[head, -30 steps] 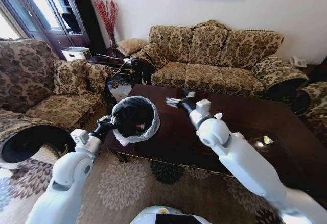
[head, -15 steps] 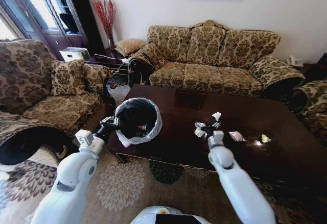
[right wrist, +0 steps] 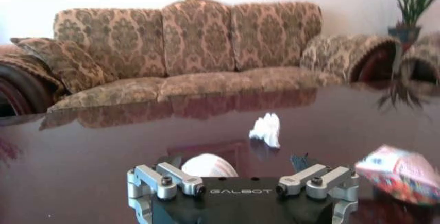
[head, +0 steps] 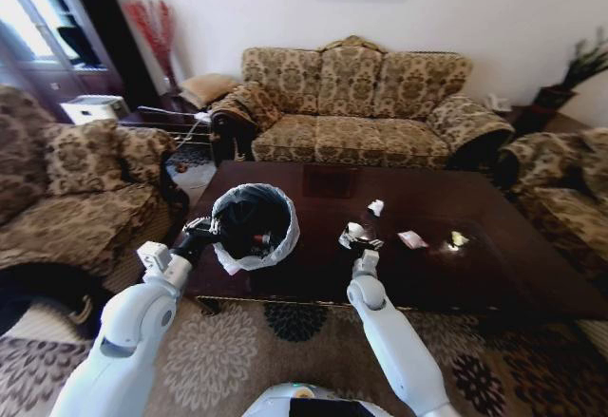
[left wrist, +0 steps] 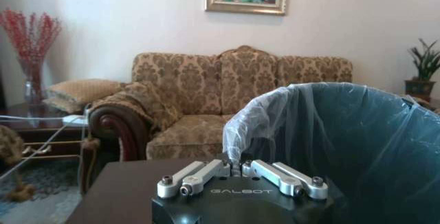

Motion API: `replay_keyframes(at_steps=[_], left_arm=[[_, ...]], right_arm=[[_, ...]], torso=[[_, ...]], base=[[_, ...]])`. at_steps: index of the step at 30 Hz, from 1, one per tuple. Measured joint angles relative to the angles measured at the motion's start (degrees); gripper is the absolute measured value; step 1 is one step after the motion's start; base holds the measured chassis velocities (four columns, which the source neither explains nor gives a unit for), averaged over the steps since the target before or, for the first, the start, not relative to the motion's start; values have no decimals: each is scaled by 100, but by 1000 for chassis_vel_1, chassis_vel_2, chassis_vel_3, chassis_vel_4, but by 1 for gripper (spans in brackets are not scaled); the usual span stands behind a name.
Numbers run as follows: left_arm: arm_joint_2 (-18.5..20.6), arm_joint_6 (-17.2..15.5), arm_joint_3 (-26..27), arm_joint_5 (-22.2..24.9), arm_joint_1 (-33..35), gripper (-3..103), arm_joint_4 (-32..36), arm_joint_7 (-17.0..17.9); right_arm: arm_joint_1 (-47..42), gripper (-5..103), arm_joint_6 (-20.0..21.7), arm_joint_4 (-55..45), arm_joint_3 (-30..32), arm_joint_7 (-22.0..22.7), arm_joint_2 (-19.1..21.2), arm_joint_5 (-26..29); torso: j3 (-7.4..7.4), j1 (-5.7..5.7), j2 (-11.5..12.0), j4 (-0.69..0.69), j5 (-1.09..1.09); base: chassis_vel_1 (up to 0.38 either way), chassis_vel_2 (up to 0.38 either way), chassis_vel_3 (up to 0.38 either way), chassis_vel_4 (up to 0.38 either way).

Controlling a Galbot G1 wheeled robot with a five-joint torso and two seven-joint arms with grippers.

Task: Move to the front of the table and place the trash on the table into the trash bin.

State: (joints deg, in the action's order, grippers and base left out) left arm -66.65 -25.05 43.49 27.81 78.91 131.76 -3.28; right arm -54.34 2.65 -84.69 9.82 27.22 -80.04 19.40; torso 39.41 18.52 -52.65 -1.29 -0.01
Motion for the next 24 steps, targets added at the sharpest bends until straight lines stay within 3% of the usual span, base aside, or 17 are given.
replay_keyframes(at_steps=[7,21,24], left_arm=[[-43,38,11,9,25,3,-26,4],[-61,42,35,33,13,3,-14,-5],[-56,37,42,54,20,3,16,-5]], right_arm=[[239,100,200,292,-33,-541,-46,212],[449,103,495,545,-131,-449,-136,432],[456,95,483,607,-109,-477,-152,430]], torso=[[0,0,0,-7,0],[0,0,-1,-5,1],[0,0,-1,-4,1]], base=[[-14,-5,-5,-8],[0,0,0,0],[0,0,0,0]])
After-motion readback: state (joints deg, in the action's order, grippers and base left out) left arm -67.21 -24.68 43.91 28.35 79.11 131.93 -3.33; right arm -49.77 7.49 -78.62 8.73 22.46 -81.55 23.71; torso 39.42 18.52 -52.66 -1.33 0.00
